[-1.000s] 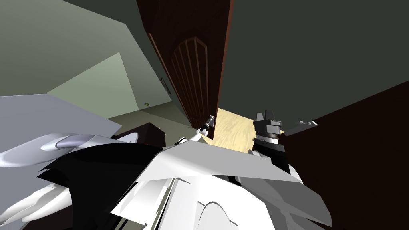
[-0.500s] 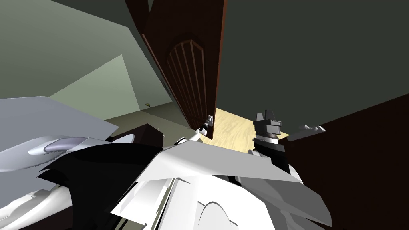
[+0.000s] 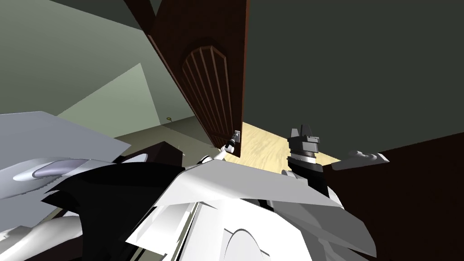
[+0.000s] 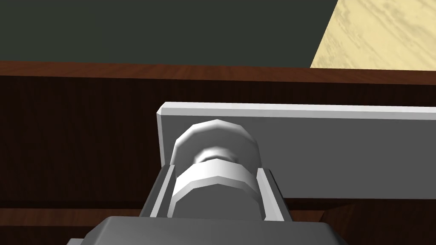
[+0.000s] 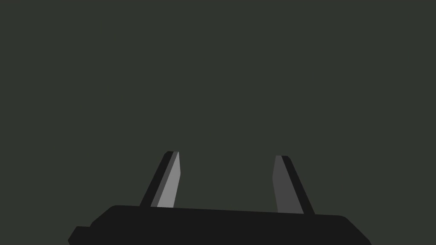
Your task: Push the door open
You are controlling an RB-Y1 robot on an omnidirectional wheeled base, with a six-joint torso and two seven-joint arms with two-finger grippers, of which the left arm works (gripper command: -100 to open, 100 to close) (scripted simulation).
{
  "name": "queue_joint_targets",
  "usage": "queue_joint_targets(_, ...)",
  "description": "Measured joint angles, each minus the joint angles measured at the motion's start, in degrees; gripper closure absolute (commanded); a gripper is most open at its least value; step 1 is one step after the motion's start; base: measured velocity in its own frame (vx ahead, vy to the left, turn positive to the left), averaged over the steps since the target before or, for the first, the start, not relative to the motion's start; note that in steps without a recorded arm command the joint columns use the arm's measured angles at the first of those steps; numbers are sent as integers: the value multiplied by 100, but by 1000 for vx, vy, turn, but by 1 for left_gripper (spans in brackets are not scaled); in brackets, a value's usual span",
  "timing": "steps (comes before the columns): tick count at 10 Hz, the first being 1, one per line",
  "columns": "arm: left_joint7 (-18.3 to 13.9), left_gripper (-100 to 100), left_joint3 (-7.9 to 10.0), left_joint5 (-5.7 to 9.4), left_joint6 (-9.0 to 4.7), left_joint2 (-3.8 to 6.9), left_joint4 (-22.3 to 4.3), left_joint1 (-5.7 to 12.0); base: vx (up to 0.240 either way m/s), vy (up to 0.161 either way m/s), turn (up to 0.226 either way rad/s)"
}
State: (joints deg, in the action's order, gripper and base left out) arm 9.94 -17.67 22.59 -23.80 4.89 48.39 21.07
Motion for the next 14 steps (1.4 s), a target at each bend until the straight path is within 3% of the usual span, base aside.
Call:
queue_joint_targets(1, -61, 100, 33, 16, -73, 49, -197, 113, 114, -97, 33)
queue_joint_targets(5, 42, 100, 298, 34, -22, 49, -112, 38, 136, -131, 65)
queue_joint_targets(6, 35, 100, 364, 47, -33, 77, -191, 80, 126, -148, 51)
queue_joint_targets(8, 130, 100, 543, 61, 91, 98, 53, -51, 129, -123, 63)
queue_joint_targets(14, 129, 100, 857, 96, -96, 152, -317, 105, 126, -127, 56)
